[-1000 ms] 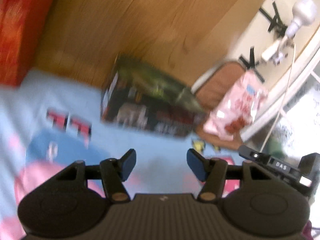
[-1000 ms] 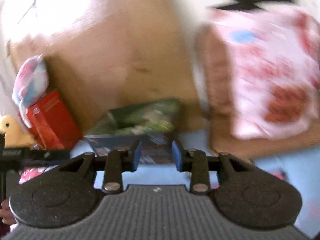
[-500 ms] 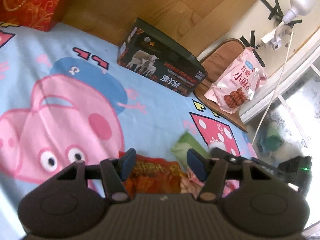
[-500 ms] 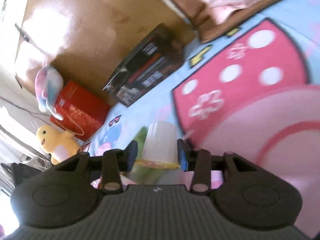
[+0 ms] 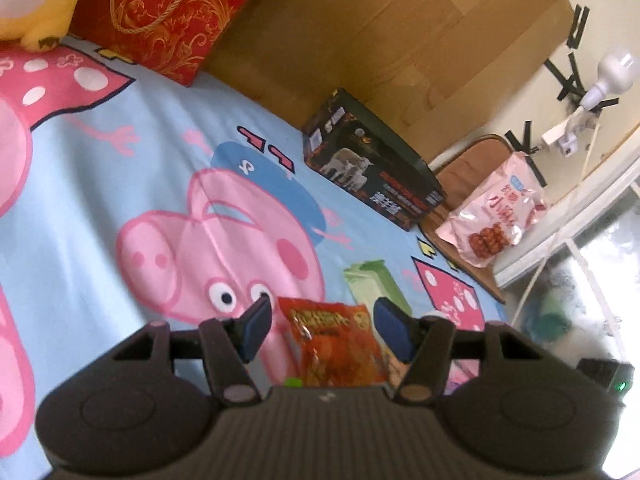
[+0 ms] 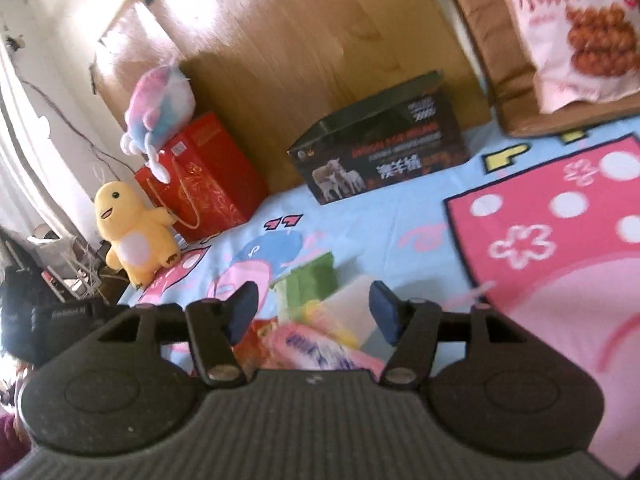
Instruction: Organize snacks
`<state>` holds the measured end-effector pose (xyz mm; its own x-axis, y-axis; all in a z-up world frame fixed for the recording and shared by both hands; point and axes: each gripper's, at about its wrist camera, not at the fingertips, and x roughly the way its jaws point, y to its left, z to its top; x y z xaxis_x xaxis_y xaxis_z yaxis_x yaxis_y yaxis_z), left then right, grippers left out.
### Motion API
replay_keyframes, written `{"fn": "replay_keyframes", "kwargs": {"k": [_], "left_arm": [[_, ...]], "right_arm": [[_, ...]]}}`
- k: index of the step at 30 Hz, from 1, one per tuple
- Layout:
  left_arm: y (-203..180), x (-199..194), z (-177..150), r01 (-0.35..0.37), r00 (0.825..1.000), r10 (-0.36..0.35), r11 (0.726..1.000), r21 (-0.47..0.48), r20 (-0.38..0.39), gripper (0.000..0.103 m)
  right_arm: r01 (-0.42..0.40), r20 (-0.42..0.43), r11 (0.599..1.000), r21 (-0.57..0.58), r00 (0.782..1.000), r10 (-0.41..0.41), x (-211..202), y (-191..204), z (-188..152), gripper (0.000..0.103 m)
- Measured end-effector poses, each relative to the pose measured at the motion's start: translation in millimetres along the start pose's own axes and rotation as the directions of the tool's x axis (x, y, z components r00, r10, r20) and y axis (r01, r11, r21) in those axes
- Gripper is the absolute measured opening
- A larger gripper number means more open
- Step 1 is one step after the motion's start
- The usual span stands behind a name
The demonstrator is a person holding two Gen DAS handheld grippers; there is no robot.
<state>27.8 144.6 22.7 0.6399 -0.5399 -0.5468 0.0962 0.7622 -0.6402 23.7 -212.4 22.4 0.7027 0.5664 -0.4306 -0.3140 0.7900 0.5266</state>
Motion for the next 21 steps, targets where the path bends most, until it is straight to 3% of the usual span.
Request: {"fn": "replay_keyframes", "kwargs": {"k": [4, 7, 11, 17, 18, 20, 21], "left_arm": [[-14, 3, -5, 0.038, 0.999, -0.038, 0.999, 0.034, -0.024, 0.064], [-31, 13, -8, 0.063, 0.997, -0.060, 0.996, 0.062, -0.046, 0.064], [-60, 32, -11, 0.095, 0.993, -0.084, 0.987, 0.128, -0.086, 0.064], [-91, 70, -17, 0.112, 0.983, -0.083, 0.978, 0.178, -0.163, 0.060], [-95, 75, -20, 0.117, 0.980, -0.084, 0.976, 0.184, -0.179, 0.056], [-103, 85, -27, 0.129, 0.973, -0.083, 0.969, 0.209, -0.215, 0.032], [-104, 88, -30, 0.152, 0.965, -0.100, 0.967, 0.206, -0.244, 0.024]], "right_arm": [[0.029, -0.024, 0.993, -0.113, 0.999, -0.032, -16, -5, -14, 0.076], [0.126, -0.060, 0.973, -0.193, 0.988, -0.140, -11, -5, -23, 0.076], [0.150, -0.049, 0.939, -0.309, 0.984, -0.173, -9, 8, -35, 0.076], [0.237, 0.004, 0.902, -0.361, 0.968, -0.253, -11, 17, -50, 0.076], [0.242, 0.007, 0.901, -0.360, 0.966, -0.257, -11, 18, -51, 0.075], [0.251, 0.016, 0.900, -0.357, 0.965, -0.263, -11, 18, -51, 0.066], [0.268, 0.024, 0.895, -0.357, 0.960, -0.278, -10, 18, -50, 0.054]]}}
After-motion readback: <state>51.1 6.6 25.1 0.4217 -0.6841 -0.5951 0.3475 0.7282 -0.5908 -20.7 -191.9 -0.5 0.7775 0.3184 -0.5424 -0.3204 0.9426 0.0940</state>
